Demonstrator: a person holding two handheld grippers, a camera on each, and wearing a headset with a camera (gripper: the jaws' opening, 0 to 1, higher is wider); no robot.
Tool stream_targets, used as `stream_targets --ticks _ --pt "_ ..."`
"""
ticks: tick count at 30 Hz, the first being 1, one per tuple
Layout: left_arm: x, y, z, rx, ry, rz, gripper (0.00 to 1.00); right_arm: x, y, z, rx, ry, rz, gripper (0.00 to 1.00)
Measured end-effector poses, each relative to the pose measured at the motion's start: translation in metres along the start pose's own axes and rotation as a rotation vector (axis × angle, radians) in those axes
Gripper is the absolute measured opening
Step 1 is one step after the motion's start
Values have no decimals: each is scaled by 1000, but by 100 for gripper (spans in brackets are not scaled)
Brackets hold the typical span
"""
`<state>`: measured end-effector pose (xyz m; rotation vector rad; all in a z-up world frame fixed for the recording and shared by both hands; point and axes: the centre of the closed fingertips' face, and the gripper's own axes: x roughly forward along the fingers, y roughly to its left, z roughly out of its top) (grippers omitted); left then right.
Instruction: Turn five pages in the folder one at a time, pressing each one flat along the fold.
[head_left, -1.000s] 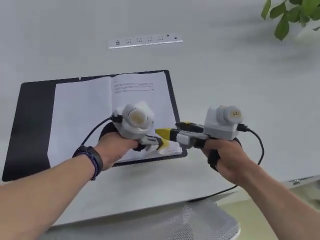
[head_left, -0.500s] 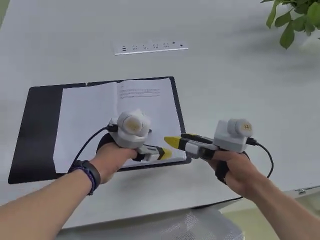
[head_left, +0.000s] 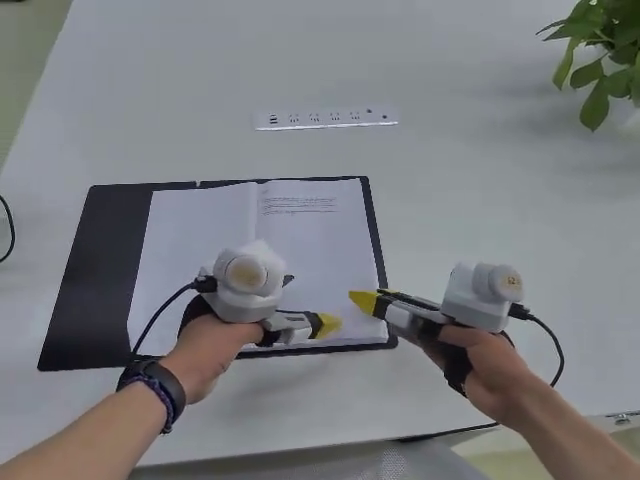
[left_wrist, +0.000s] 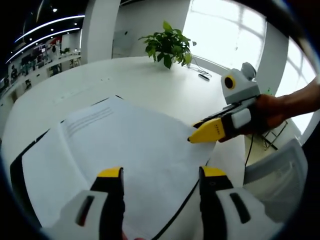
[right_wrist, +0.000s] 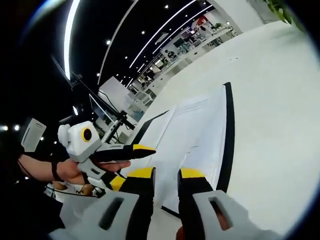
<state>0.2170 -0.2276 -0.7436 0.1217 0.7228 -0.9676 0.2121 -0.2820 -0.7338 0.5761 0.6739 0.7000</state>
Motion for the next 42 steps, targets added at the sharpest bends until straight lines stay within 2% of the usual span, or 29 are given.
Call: stream_targets --ticks 3,9,20,32,42 --pt "-8 4 1 -12 -17 17 60 2 5 5 -2 -23 8 0" --pt "-25 13 0 -40 -46 49 60 9 10 6 5 -17 11 0" --pt "-56 27 3 -88 -102 100 64 14 21 14 28 -48 14 0" --pt "-105 59 -16 -117 -121 179 67 23 38 23 39 -86 30 0" --pt "-143 81 -35 -153 -143 248 68 41 61 29 20 -90 56 0"
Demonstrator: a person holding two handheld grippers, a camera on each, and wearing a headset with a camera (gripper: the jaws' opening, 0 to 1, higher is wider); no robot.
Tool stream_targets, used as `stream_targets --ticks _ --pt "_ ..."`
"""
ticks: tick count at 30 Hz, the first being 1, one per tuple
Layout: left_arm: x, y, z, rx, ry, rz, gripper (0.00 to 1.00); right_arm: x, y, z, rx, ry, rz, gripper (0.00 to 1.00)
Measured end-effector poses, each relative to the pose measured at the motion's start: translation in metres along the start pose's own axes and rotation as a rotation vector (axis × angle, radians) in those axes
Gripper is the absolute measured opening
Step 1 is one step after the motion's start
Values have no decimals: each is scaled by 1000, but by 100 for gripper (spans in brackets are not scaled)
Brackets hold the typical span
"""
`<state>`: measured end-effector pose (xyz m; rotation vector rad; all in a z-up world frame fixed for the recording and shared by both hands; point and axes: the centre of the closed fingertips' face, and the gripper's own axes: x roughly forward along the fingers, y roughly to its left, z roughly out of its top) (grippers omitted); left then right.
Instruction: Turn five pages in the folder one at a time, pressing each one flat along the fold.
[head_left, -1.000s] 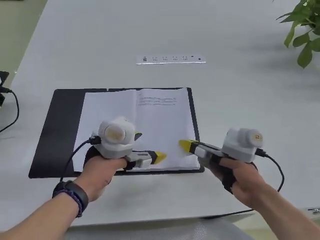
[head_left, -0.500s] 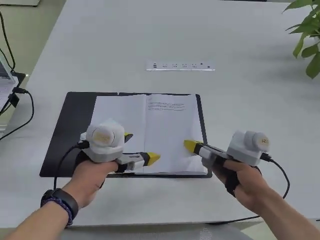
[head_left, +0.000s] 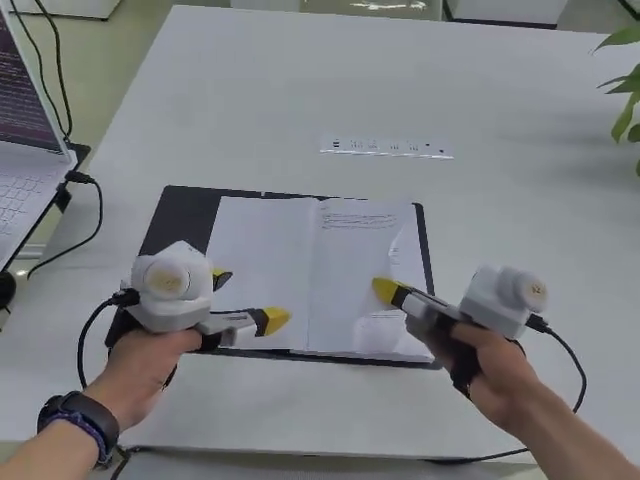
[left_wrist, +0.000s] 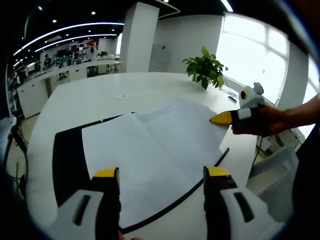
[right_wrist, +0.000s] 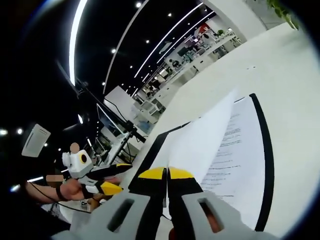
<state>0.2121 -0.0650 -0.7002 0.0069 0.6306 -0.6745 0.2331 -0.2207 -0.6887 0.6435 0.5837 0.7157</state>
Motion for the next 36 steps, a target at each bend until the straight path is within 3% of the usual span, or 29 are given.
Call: stream_targets --ticks 9,17,24,36 --pt "-33 24 -10 -24 -16 55 68 28 27 0 -5 3 52 0" --pt "-62 39 -30 -75 -24 93 69 56 53 -3 -5 17 97 0" --pt "-82 53 -41 -112 -35 131 69 76 71 -14 -13 51 130 0" --pt "-101 62 -48 -123 -46 144 69 101 97 -39 -9 93 166 0"
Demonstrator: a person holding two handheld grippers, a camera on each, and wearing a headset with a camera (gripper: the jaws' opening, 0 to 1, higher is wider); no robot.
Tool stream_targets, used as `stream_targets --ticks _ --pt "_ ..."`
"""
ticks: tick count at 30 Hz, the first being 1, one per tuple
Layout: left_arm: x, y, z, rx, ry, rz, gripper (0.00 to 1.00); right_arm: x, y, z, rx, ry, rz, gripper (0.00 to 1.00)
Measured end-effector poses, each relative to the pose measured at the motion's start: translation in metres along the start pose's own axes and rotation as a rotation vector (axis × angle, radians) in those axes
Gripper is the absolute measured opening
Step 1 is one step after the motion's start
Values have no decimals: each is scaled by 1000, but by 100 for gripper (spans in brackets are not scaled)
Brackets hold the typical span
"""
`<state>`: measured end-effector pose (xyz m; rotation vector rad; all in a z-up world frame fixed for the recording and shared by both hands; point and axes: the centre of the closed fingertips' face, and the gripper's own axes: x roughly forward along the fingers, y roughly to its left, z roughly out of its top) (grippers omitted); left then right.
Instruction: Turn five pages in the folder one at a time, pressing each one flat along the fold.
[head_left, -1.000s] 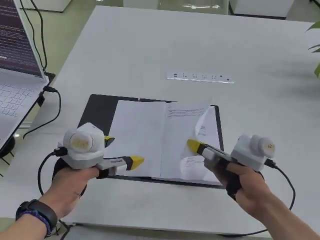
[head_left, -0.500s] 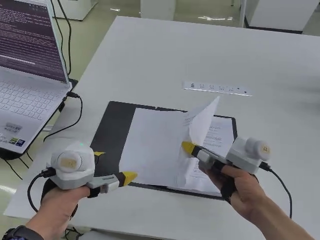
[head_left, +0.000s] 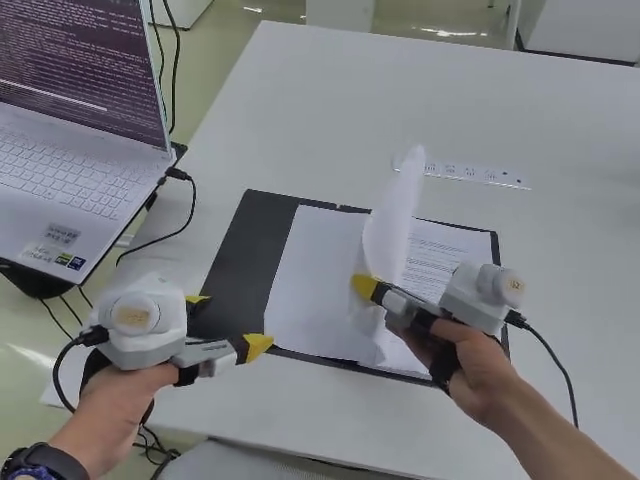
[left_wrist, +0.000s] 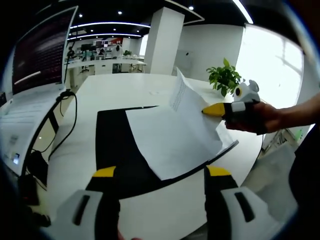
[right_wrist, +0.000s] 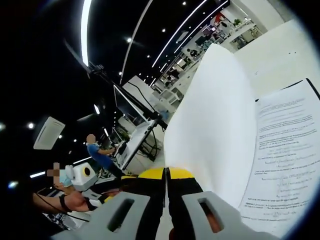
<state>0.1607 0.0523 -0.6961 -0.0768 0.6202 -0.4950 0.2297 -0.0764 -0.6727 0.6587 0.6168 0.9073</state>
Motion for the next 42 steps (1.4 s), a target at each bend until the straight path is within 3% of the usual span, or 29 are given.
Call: stream_targets --ticks 4,7,13,21,25,42 --pt "-3 0 1 5 -5 -4 69 9 6 -8 3 16 8 0" --pt "-3 0 1 1 -9 -8 69 19 11 -20 -24 62 10 0" --pt "-4 0 -2 -1 -3 -13 69 35 14 -29 -6 73 11 0" --pt "-3 1 0 -2 -2 -15 69 64 17 -45 9 128 -1 0" --pt "-3 2 3 -7 -14 -11 69 72 10 -51 30 137 -31 0" --pt "-4 2 -2 -22 -3 -15 69 90 -22 -90 97 241 -125 0"
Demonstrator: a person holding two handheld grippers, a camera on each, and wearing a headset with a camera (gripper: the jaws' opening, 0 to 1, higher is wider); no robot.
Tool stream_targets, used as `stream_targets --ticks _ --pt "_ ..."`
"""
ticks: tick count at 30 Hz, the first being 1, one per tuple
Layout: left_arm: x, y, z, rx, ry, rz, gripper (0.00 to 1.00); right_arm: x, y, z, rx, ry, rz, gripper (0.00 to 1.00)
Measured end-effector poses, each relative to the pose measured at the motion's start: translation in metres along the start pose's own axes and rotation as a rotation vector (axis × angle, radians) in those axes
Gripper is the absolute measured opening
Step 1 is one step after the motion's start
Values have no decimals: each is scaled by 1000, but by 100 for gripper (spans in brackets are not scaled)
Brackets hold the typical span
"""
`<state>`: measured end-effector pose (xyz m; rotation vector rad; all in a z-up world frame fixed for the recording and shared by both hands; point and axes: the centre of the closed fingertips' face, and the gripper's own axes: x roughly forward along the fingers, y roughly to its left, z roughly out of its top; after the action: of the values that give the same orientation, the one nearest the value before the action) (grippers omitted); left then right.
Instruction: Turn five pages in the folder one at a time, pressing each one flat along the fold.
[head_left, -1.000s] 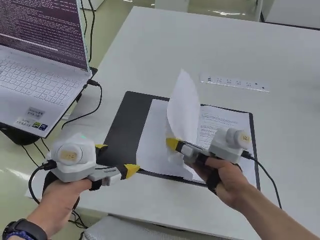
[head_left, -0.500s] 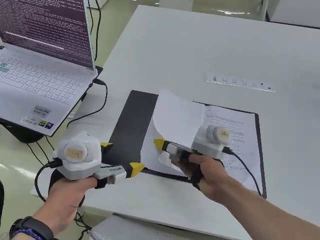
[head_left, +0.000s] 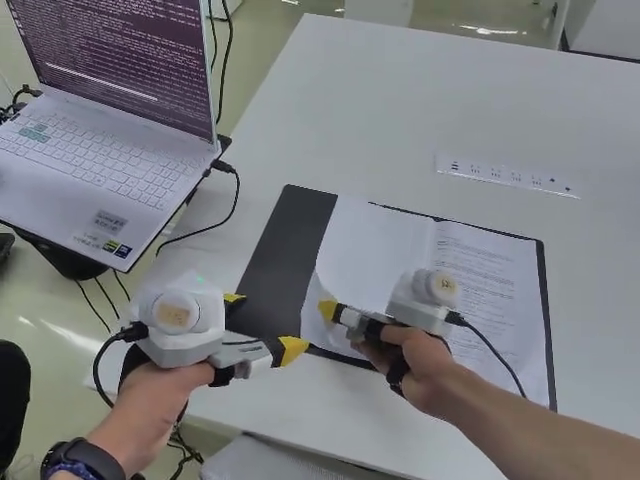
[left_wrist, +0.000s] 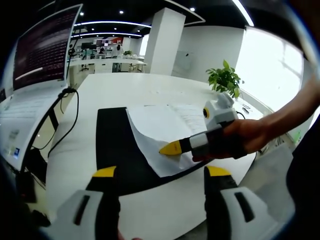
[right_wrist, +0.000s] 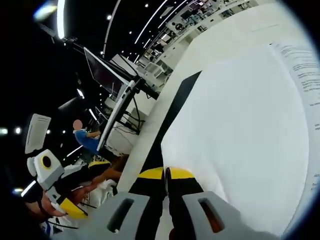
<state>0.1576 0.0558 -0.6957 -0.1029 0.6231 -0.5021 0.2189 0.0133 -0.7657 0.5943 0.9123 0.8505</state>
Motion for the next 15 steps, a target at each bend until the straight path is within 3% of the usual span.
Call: stream_targets --ticks 6,9,12,15 --pt "1 2 1 -5 1 1 68 6 -9 -8 10 29 -22 2" --pt "1 2 0 -7 4 1 69 10 -11 -16 26 52 -24 10" --pt "1 2 -2 -10 8 1 68 11 -11 -16 66 43 -11 12" --pt "2 2 -5 -23 10 3 67 12 -4 -15 52 37 24 21"
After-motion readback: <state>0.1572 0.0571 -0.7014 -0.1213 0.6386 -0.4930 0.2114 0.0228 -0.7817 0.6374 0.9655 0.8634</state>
